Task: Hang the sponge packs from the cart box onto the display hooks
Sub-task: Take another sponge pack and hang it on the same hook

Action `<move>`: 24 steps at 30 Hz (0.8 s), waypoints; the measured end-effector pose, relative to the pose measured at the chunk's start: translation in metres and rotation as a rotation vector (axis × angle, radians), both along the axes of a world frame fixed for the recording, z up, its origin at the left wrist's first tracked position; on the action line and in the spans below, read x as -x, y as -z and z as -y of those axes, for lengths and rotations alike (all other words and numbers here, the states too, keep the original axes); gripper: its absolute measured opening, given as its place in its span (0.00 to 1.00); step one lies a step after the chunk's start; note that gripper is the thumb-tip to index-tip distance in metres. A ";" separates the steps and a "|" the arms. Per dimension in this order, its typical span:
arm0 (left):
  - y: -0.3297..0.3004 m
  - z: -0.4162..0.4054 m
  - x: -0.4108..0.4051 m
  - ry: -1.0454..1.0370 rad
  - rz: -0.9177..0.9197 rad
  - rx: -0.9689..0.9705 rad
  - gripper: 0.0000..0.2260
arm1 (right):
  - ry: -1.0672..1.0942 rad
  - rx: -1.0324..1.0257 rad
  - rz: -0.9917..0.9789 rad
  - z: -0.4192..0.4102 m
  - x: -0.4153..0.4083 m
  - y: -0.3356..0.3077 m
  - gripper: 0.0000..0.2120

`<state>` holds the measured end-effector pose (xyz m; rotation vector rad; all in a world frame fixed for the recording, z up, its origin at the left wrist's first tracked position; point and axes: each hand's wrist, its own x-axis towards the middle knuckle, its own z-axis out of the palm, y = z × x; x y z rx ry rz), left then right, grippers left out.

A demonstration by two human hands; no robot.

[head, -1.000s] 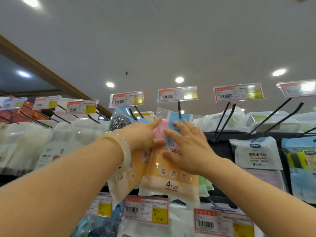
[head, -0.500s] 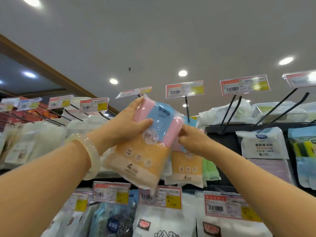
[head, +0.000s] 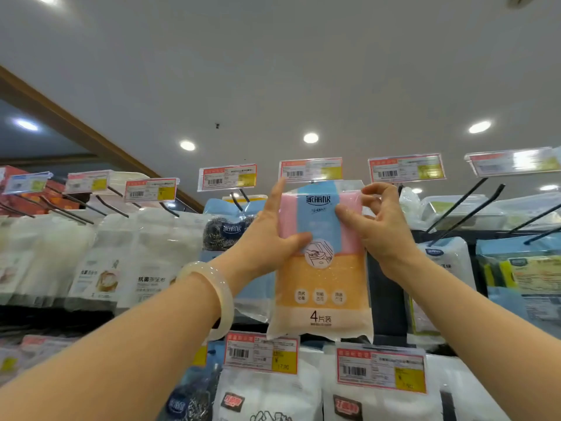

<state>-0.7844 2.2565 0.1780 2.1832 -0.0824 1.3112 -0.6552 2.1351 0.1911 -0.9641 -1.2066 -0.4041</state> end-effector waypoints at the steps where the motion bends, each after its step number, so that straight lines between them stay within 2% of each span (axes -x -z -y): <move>1: -0.002 0.001 -0.001 -0.033 -0.008 -0.027 0.42 | -0.013 0.033 0.031 0.002 -0.002 0.001 0.19; 6: -0.013 0.004 -0.002 -0.062 -0.094 0.000 0.38 | 0.006 0.215 0.058 0.006 -0.006 -0.006 0.17; 9: -0.019 0.001 -0.001 0.031 -0.068 0.081 0.35 | 0.008 0.239 0.035 0.004 -0.006 -0.012 0.19; 13: -0.023 -0.013 0.002 -0.034 -0.033 0.108 0.23 | 0.003 0.266 0.090 -0.003 -0.007 -0.008 0.20; 16: -0.023 -0.019 -0.001 -0.008 0.007 0.103 0.20 | -0.007 0.219 0.107 -0.008 -0.010 -0.004 0.22; 20: -0.021 -0.022 -0.007 -0.047 0.141 0.061 0.21 | -0.002 0.156 0.138 -0.012 -0.009 -0.007 0.25; 24: -0.022 -0.023 -0.013 -0.143 0.178 -0.014 0.33 | 0.024 0.143 0.133 -0.018 -0.011 -0.012 0.27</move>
